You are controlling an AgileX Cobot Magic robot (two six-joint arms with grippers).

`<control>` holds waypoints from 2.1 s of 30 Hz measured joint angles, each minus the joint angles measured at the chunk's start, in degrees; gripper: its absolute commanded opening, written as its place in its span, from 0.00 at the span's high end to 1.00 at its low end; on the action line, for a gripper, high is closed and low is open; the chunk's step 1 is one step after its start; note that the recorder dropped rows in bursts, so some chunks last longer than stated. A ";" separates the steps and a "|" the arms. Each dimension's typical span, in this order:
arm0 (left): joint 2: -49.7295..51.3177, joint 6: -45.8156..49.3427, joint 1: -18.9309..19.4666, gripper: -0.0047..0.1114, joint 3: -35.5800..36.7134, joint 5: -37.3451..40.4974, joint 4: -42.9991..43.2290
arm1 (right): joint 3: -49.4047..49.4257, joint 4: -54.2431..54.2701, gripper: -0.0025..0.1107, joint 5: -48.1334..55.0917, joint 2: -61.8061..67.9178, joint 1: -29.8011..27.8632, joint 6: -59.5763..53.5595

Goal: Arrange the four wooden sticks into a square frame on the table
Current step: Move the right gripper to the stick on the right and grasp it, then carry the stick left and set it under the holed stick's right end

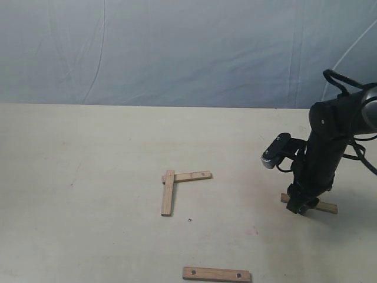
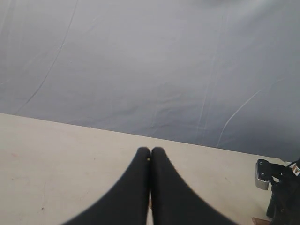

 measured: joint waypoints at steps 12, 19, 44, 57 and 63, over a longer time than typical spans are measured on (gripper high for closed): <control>0.00 0.00 0.00 0.96 0.00 0.00 0.00 | -7.13 5.79 0.99 10.13 0.39 0.12 24.09; 0.00 0.00 0.00 0.96 0.00 0.00 -0.11 | -9.11 11.36 0.99 15.46 0.39 6.95 38.25; 0.00 -0.12 0.00 0.96 0.00 0.11 -0.11 | -26.42 4.61 0.99 11.46 11.41 22.10 63.21; 0.00 -0.12 0.00 0.96 0.00 0.11 -0.11 | -26.56 2.79 0.99 10.46 12.26 22.10 66.72; 0.00 -0.12 0.00 0.96 0.00 0.11 -0.11 | -26.60 2.77 0.99 9.87 13.24 22.20 67.37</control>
